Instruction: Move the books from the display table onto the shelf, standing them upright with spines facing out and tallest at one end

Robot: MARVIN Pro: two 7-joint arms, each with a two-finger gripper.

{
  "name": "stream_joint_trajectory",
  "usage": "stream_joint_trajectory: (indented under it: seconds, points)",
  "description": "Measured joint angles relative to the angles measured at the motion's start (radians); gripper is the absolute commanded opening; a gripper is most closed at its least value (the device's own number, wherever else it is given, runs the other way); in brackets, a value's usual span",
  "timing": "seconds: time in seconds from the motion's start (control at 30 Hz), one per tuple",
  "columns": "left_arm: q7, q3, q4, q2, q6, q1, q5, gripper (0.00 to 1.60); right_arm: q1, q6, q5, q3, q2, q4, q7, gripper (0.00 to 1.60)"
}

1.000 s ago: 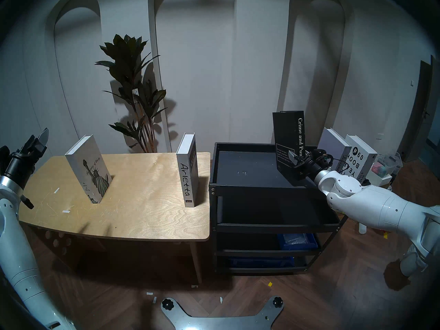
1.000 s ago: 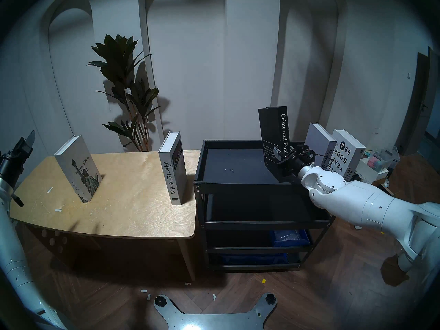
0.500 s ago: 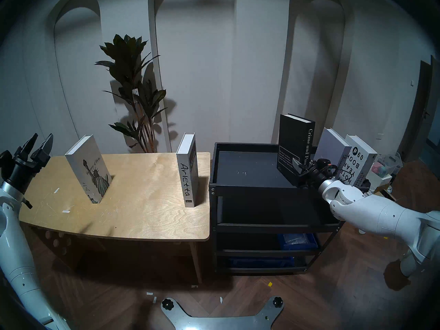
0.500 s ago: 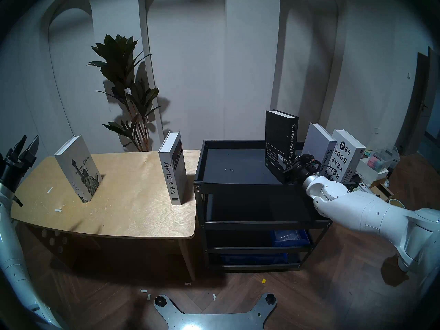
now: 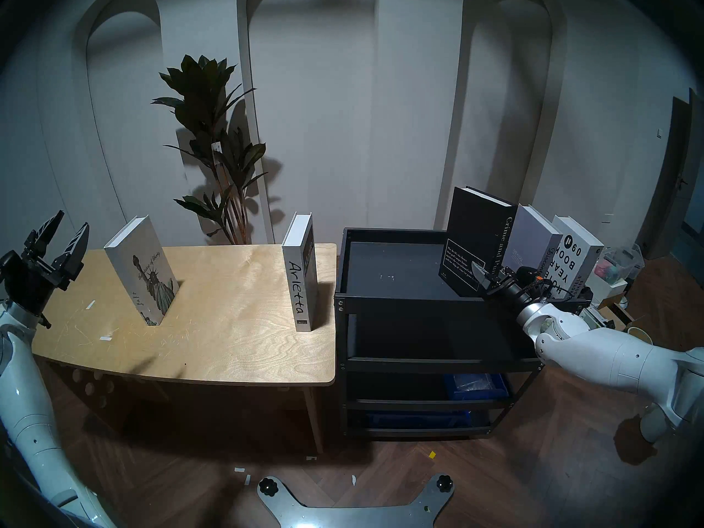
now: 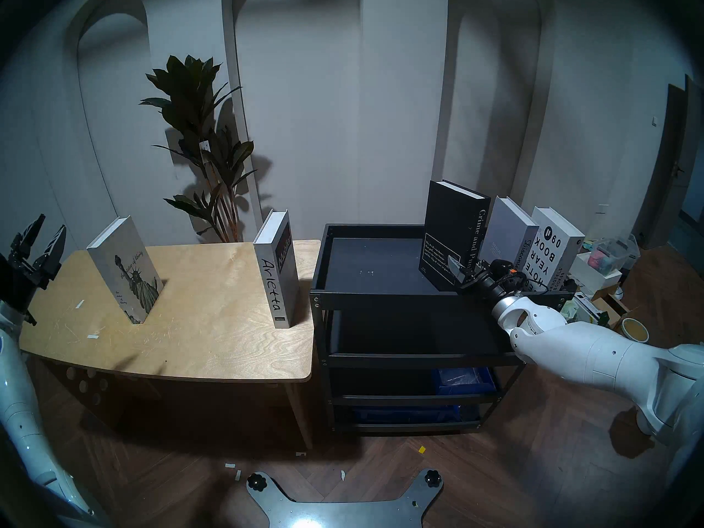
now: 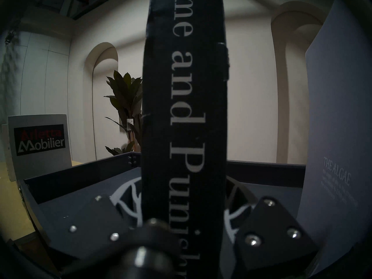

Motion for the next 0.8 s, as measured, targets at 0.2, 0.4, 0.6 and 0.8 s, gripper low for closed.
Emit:
stream_joint_trajectory:
  seconds: [0.2, 0.4, 0.6, 0.8]
  points:
    - [-0.043, 0.008, 0.044, 0.012, -0.061, -0.025, -0.017, 1.60, -0.002, -0.011, 0.005, 0.001, 0.000, 0.009, 0.020, 0.00]
    - [-0.073, 0.015, 0.077, 0.024, -0.089, -0.049, -0.038, 1.60, 0.003, -0.014, -0.007, 0.001, 0.000, 0.029, 0.032, 0.00]
    - [-0.092, 0.020, 0.095, 0.033, -0.099, -0.066, -0.054, 1.60, 0.008, -0.014, -0.026, 0.001, -0.005, 0.041, 0.033, 0.00]
    - [-0.106, 0.022, 0.109, 0.042, -0.104, -0.079, -0.066, 1.60, 0.008, -0.014, -0.039, 0.000, -0.010, 0.034, 0.017, 0.00]
